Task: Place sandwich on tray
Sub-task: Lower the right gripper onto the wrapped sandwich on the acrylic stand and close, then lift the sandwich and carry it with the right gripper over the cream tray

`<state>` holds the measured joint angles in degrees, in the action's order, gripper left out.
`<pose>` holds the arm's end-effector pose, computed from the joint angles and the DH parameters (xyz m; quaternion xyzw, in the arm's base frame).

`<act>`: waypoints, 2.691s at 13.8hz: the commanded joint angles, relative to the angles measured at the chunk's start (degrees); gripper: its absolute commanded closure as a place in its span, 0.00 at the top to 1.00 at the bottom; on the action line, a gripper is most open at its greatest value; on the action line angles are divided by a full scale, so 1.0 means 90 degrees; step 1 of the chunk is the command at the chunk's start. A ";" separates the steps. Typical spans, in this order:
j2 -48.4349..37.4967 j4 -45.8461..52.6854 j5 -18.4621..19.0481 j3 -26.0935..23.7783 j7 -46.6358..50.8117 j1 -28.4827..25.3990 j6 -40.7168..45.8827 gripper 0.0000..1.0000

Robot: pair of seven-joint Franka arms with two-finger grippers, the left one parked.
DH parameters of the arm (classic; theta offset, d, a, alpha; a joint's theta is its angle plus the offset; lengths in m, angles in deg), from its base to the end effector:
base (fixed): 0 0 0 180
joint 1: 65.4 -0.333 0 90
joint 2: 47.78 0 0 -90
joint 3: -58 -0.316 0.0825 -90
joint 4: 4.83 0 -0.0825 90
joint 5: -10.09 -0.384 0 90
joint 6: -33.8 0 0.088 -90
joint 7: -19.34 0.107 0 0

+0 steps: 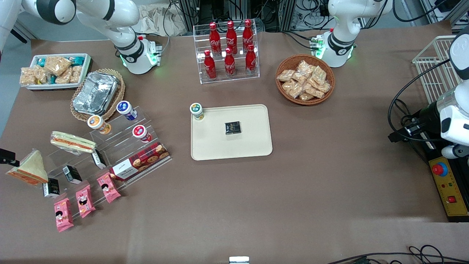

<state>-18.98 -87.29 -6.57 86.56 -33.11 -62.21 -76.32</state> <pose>0.6304 -0.2949 0.4312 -0.9865 -0.1611 -0.0303 0.0020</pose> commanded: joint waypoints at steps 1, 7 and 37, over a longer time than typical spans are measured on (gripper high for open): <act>0.0412 0.0168 -0.0307 0.0000 -0.0305 0.0125 -0.0214 0.99; 0.0501 -0.0105 -0.0346 -0.0009 -0.0403 0.0086 -0.0264 0.97; -0.0361 -0.0222 0.0107 -0.0058 -0.0315 -0.5605 0.0460 0.00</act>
<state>-25.23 -88.08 -1.94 85.07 -37.18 -108.38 -71.02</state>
